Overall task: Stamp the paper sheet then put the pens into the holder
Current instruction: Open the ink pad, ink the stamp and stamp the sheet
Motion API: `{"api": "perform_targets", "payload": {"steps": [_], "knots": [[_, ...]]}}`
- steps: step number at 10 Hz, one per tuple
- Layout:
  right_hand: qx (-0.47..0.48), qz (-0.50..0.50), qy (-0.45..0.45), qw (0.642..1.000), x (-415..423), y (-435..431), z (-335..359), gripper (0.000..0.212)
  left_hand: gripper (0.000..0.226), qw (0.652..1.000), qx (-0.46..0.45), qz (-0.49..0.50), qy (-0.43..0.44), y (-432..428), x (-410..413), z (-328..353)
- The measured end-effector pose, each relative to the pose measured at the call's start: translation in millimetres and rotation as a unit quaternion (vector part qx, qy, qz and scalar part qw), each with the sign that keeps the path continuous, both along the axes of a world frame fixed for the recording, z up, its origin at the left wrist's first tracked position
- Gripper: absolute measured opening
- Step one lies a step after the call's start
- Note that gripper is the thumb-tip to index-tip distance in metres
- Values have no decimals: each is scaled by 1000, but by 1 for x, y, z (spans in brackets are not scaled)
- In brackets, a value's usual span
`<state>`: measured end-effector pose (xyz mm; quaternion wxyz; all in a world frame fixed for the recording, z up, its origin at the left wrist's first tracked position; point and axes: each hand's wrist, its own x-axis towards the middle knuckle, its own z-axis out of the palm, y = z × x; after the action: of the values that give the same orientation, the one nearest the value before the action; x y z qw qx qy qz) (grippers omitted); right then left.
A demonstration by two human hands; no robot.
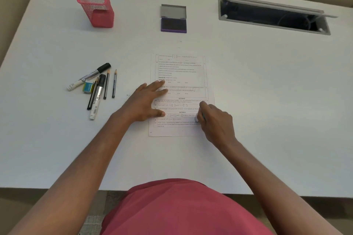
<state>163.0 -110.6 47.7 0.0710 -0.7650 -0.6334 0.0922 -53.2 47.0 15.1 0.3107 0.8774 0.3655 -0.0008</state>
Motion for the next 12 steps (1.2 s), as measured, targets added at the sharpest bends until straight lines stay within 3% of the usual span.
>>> {"api": "perform_targets", "payload": {"steps": [2,4,7,10,11,12], "knots": [[2,-8,3,1000,-1,2,-1,10,88,1000,5,-3,7,0,1,0],[41,-28,-27,998,-12,-12,0,27,88,1000,7,-1,13,0,2,1],[53,-10,-20,998,-10,-16,1,21,88,1000,4,1,13,0,2,0],[0,13,28,1000,0,-2,1,9,88,1000,2,1,26,-1,3,4],[3,-32,56,998,4,3,7,16,88,999,5,0,32,-1,4,8],[101,-143,151,973,19,6,27,30,86,1000,9,1,27,-1,4,12]]}}
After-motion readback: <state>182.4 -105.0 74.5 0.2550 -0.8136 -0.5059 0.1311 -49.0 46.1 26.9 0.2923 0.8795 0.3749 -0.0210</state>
